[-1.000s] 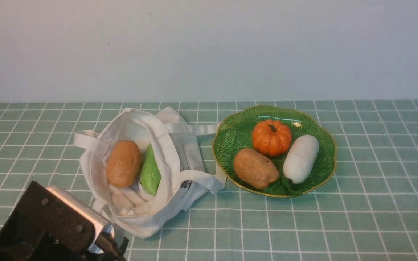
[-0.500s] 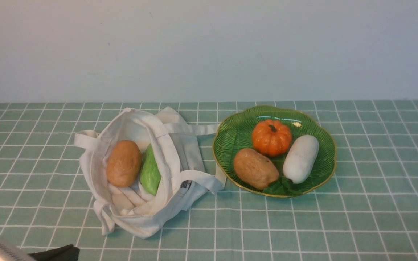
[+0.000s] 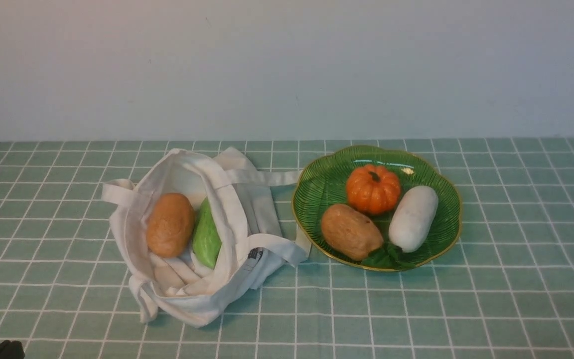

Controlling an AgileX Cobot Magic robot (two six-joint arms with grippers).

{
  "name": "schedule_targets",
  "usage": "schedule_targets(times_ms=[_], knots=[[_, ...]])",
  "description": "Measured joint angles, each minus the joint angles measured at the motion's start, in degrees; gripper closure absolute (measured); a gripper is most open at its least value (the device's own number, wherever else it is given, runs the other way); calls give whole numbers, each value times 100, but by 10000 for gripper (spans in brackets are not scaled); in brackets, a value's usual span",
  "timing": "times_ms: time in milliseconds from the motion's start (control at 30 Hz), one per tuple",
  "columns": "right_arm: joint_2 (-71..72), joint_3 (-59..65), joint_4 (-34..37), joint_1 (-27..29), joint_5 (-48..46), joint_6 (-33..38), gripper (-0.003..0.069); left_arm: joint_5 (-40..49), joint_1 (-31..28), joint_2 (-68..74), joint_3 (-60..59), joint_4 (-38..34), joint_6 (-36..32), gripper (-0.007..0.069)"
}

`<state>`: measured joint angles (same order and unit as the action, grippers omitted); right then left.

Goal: Take vegetables from cloth bag on blue coffee tablecloth place on plate.

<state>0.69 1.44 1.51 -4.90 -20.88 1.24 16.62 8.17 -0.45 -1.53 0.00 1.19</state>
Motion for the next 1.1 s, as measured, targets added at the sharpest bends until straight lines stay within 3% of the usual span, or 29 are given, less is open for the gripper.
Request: schedule_targets(times_ms=[1100], knots=[[0,0,0,0,0,-6,673,461,-567,-14,0,0,5,629]])
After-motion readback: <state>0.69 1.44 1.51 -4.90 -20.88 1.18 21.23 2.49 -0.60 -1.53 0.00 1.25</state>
